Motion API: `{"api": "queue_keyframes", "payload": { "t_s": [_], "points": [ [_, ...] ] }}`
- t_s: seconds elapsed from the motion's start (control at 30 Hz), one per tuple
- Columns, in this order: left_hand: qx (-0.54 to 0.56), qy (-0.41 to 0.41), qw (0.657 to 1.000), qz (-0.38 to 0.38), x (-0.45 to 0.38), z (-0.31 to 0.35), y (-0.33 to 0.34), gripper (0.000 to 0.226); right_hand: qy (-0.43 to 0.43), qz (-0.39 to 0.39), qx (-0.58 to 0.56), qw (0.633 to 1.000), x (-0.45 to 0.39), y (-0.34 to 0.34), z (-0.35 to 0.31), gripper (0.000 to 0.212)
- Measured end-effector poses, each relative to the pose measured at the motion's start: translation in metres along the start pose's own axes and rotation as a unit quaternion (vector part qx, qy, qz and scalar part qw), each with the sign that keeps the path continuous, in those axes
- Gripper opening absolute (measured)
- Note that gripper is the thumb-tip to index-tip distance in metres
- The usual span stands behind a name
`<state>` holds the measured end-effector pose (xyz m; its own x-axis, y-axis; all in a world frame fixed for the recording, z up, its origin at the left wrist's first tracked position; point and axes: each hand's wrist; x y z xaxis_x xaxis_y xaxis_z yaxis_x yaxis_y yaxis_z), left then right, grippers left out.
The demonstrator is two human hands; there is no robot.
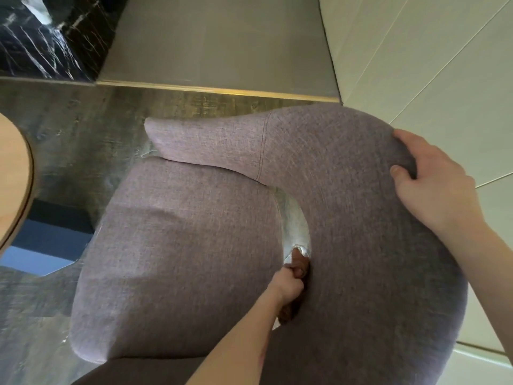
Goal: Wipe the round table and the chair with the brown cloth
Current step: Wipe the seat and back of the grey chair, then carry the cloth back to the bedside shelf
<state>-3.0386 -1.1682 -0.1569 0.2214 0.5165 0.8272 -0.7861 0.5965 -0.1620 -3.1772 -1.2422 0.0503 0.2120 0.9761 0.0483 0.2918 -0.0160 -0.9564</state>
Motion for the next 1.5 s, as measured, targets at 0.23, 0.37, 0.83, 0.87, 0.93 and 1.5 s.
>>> {"api": "queue_keyframes", "payload": {
  "t_s": [0.23, 0.37, 0.83, 0.87, 0.93, 1.5],
  "points": [
    [0.143, 0.096, 0.976, 0.135, 0.032, 0.048, -0.049, 0.042, 0.007, -0.003, 0.007, 1.0, 0.007, -0.004, -0.005, 0.054],
    [0.275, 0.154, 0.928, 0.199, 0.06, 0.074, -0.085, 0.037, 0.0, 0.005, 0.011, 1.0, 0.008, -0.002, -0.002, 0.053],
    [0.564, 0.229, 0.794, -0.008, 0.154, 0.121, -0.11, 0.027, 0.052, 0.108, -0.219, 0.968, 0.031, -0.006, -0.015, 0.045],
    [0.569, 0.228, 0.79, -0.022, 0.163, 0.125, -0.113, 0.027, 0.088, 0.087, -0.318, 0.94, 0.035, -0.012, -0.025, 0.044],
    [0.57, 0.239, 0.785, -0.045, 0.184, 0.136, -0.12, 0.029, 0.15, -0.05, -0.527, 0.835, 0.043, -0.032, -0.049, 0.041],
    [0.421, 0.397, 0.803, -0.141, 0.466, 0.201, -0.195, 0.062, 0.015, -0.015, -0.734, 0.679, 0.113, -0.274, -0.166, 0.031]
  ]
}}
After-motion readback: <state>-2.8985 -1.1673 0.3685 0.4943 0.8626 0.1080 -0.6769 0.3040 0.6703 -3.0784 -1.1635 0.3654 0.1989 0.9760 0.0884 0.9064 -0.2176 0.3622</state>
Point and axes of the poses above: each hand's wrist, its own x-axis away from the middle knuckle, its own y-axis out of the palm, z = x × y, and after that the axes turned 1 degree about -x, right-handed
